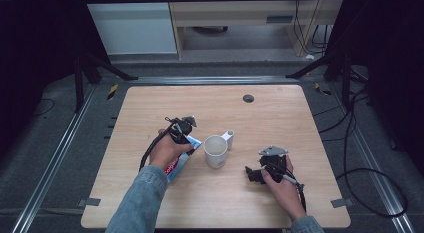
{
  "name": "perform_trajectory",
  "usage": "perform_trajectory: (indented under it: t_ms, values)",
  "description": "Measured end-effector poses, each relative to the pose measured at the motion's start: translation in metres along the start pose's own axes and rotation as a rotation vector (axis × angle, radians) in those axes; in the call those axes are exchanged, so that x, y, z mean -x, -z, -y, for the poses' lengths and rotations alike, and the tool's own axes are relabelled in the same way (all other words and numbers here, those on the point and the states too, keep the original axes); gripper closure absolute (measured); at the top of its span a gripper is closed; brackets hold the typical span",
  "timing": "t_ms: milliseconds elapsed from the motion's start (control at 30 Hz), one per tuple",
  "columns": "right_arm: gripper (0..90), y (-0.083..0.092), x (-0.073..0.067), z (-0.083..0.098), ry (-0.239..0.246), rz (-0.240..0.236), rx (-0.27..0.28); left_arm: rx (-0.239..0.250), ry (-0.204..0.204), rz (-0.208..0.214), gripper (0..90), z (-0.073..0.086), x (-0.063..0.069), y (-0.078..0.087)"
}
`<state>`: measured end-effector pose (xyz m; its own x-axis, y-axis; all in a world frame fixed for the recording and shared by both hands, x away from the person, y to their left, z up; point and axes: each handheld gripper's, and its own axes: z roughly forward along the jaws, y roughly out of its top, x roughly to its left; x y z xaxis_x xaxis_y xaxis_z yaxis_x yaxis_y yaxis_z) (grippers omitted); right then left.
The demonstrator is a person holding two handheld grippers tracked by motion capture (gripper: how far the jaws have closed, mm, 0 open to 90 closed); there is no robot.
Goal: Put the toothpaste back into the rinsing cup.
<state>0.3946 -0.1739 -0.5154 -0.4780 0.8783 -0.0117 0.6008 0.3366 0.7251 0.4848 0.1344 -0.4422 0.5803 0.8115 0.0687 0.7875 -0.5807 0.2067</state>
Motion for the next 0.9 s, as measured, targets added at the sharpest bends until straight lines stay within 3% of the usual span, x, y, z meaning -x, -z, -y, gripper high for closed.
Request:
perform_trajectory:
  t_ms: [167,300,567,900]
  values:
    - [0.3,0.0,0.0,0.0,-0.002,0.0,0.0,-0.004,-0.001,-0.001,36.5,-0.005,0.004,-0.005]
    - [0.3,0.0,0.0,0.0,-0.001,0.0,0.0,-0.035,-0.008,-0.006,37.7,-0.007,0.007,-0.011]
    - [0.3,0.0,0.0,0.0,-0.001,0.0,0.0,-0.062,0.021,0.004,37.9,-0.006,0.004,-0.021]
    - [0.3,0.0,0.0,0.0,0.0,0.001,0.001,-0.072,0.027,0.002,42.4,-0.006,0.003,-0.025]
